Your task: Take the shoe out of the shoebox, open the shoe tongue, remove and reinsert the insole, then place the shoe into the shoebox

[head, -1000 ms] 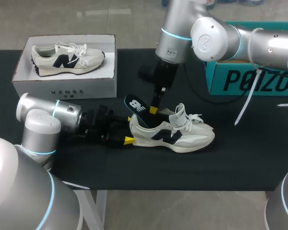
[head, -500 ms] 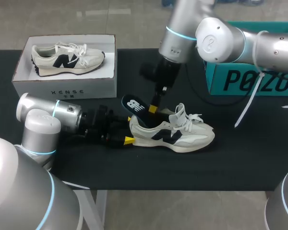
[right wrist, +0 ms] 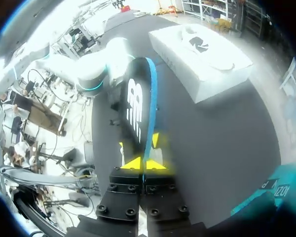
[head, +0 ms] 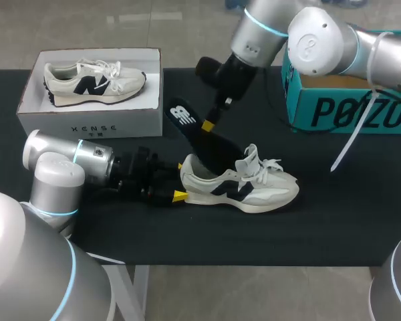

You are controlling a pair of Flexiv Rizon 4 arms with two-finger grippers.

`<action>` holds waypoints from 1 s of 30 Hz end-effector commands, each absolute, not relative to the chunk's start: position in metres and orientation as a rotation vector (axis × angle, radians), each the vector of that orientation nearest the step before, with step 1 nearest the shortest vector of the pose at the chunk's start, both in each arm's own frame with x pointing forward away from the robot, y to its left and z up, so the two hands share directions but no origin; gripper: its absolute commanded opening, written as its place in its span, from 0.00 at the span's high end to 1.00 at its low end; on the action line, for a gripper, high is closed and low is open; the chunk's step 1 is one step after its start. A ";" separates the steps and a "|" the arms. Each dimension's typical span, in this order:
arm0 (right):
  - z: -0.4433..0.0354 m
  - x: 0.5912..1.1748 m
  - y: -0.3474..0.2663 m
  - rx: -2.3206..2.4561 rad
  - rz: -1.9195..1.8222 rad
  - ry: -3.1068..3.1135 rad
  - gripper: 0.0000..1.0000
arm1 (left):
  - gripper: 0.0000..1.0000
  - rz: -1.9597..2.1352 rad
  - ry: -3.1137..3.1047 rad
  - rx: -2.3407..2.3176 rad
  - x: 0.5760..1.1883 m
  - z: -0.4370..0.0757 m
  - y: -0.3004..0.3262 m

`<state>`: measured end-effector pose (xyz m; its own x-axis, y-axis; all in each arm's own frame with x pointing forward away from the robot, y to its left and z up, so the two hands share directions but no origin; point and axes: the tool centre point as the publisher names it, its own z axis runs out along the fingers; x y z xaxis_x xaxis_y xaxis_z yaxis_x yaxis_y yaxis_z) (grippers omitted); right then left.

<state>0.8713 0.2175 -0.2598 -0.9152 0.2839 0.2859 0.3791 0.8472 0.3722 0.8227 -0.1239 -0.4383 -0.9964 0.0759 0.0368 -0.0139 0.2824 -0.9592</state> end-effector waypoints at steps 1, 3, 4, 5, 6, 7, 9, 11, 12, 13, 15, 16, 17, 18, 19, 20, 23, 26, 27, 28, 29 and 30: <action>-0.209 0.870 0.207 -0.578 -0.682 -2.872 1.00 | 1.00 1.837 -2.455 -0.058 0.823 -0.444 -0.126; -0.189 0.874 0.207 -0.617 -0.721 -2.890 1.00 | 1.00 1.837 -2.455 -0.058 0.823 -0.444 -0.126; -0.180 0.875 0.206 -0.635 -0.741 -2.895 1.00 | 1.00 1.837 -2.455 -0.058 0.823 -0.444 -0.126; -0.172 0.876 0.205 -0.652 -0.765 -2.894 1.00 | 1.00 1.837 -2.455 -0.058 0.823 -0.444 -0.126; -0.164 0.876 0.204 -0.671 -0.743 -2.896 1.00 | 1.00 1.837 -2.455 -0.058 0.823 -0.444 -0.126; -0.154 0.876 0.205 -0.644 -0.754 -2.920 1.00 | 1.00 1.837 -2.455 -0.058 0.823 -0.444 -0.126; -0.146 0.875 0.207 -0.615 -0.776 -2.927 1.00 | 1.00 1.837 -2.455 -0.058 0.823 -0.444 -0.126; -0.146 0.875 0.207 -0.615 -0.776 -2.927 1.00 | 1.00 1.837 -2.455 -0.058 0.823 -0.444 -0.126; -0.146 0.875 0.207 -0.615 -0.776 -2.927 1.00 | 1.00 1.837 -2.455 -0.058 0.823 -0.444 -0.126; -0.146 0.875 0.207 -0.615 -0.776 -2.927 1.00 | 1.00 1.837 -2.455 -0.058 0.823 -0.444 -0.126; -0.146 0.875 0.207 -0.615 -0.776 -2.927 1.00 | 1.00 1.837 -2.455 -0.058 0.823 -0.444 -0.126; -0.146 0.875 0.207 -0.615 -0.776 -2.927 1.00 | 1.00 1.837 -2.455 -0.058 0.823 -0.444 -0.126; -0.146 0.875 0.207 -0.615 -0.776 -2.927 1.00 | 1.00 1.837 -2.455 -0.058 0.823 -0.444 -0.126; -0.146 0.875 0.207 -0.615 -0.776 -2.927 1.00 | 1.00 1.837 -2.455 -0.058 0.823 -0.444 -0.126; -0.146 0.875 0.207 -0.615 -0.776 -2.927 1.00 | 1.00 1.837 -2.455 -0.058 0.823 -0.444 -0.126; -0.146 0.875 0.207 -0.615 -0.776 -2.927 1.00 | 1.00 1.837 -2.455 -0.058 0.823 -0.444 -0.126; -0.146 0.875 0.207 -0.615 -0.776 -2.927 1.00 | 1.00 1.837 -2.455 -0.058 0.823 -0.444 -0.126; -0.146 0.875 0.207 -0.615 -0.776 -2.927 1.00 | 1.00 1.837 -2.455 -0.058 0.823 -0.444 -0.126; -0.146 0.875 0.207 -0.615 -0.776 -2.927 1.00 | 1.00 1.837 -2.455 -0.058 0.823 -0.444 -0.126; -0.139 0.865 0.200 -0.634 -0.861 -2.882 1.00 | 1.00 1.837 -2.455 -0.058 0.823 -0.444 -0.126; -0.133 0.856 0.192 -0.670 -0.915 -2.855 1.00 | 1.00 1.837 -2.455 -0.058 0.823 -0.444 -0.126; -0.125 0.846 0.186 -0.672 -0.996 -2.839 1.00 | 1.00 1.837 -2.455 -0.058 0.823 -0.444 -0.126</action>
